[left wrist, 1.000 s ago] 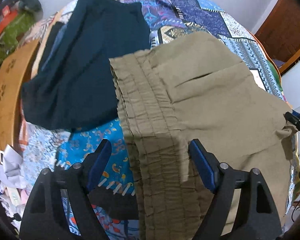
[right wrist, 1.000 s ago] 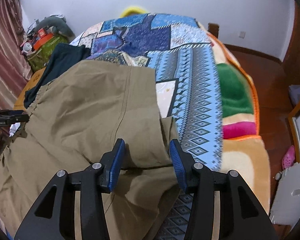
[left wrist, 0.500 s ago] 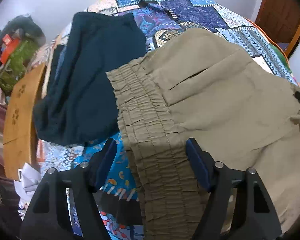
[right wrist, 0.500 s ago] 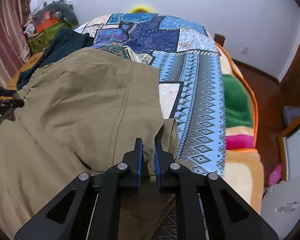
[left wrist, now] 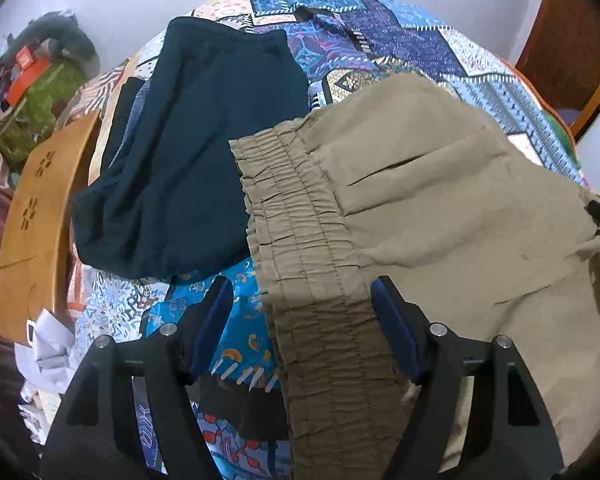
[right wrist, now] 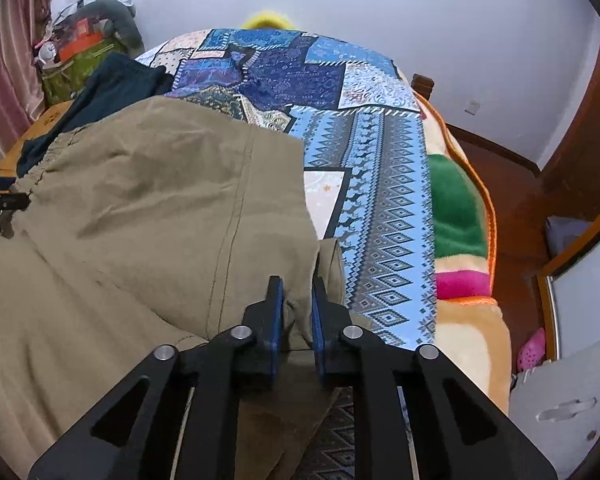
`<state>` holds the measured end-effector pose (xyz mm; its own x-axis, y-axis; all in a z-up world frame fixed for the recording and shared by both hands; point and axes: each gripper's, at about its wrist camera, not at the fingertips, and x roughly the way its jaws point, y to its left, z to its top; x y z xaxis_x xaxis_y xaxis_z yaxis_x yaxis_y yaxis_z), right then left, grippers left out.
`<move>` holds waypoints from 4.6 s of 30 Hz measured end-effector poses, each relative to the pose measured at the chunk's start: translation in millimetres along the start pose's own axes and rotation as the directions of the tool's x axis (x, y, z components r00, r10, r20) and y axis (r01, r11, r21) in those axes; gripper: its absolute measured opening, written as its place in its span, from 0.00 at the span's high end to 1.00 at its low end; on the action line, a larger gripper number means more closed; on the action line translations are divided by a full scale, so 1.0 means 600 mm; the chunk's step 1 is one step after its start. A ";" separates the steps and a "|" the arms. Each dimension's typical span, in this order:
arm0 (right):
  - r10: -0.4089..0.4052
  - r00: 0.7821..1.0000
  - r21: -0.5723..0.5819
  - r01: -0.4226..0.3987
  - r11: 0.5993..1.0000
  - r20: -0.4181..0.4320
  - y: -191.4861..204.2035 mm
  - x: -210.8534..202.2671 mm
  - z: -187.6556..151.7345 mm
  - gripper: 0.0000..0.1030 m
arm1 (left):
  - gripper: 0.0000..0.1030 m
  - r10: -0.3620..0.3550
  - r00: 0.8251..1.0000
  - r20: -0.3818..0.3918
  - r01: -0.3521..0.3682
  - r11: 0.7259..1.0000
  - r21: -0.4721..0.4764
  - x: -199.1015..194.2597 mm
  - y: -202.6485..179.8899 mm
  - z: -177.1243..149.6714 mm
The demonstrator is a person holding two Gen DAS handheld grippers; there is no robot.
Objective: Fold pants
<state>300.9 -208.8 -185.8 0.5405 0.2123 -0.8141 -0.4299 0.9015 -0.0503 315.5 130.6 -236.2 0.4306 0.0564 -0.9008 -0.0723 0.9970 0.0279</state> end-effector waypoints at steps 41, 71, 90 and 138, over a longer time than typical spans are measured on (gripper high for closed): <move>0.181 0.968 0.240 -0.137 0.961 -0.172 -0.024 0.294 0.214 0.64 | 0.19 -0.129 0.991 -0.035 0.121 0.977 -0.178 0.140 0.089 0.146; 0.101 0.958 0.046 -0.117 0.992 0.269 0.031 -0.031 0.307 0.91 | 0.55 -0.026 0.968 0.251 0.042 0.997 -0.061 -0.120 0.073 0.143; 0.119 0.954 0.050 -0.138 0.989 0.275 0.018 -0.178 0.080 0.93 | 0.55 -0.067 0.957 0.281 0.046 0.996 0.081 -0.243 -0.009 -0.061; 0.154 0.968 -0.003 -0.157 0.988 0.196 0.143 -0.219 -0.157 0.31 | 0.08 0.046 0.972 0.230 -0.122 0.937 0.326 -0.225 -0.158 -0.247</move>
<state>124.5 -195.1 -137.6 0.5989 0.4186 -0.6828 -0.5113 0.8560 0.0764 130.8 20.4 -181.5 0.6218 0.1134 -0.7749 0.1734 0.9450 0.2774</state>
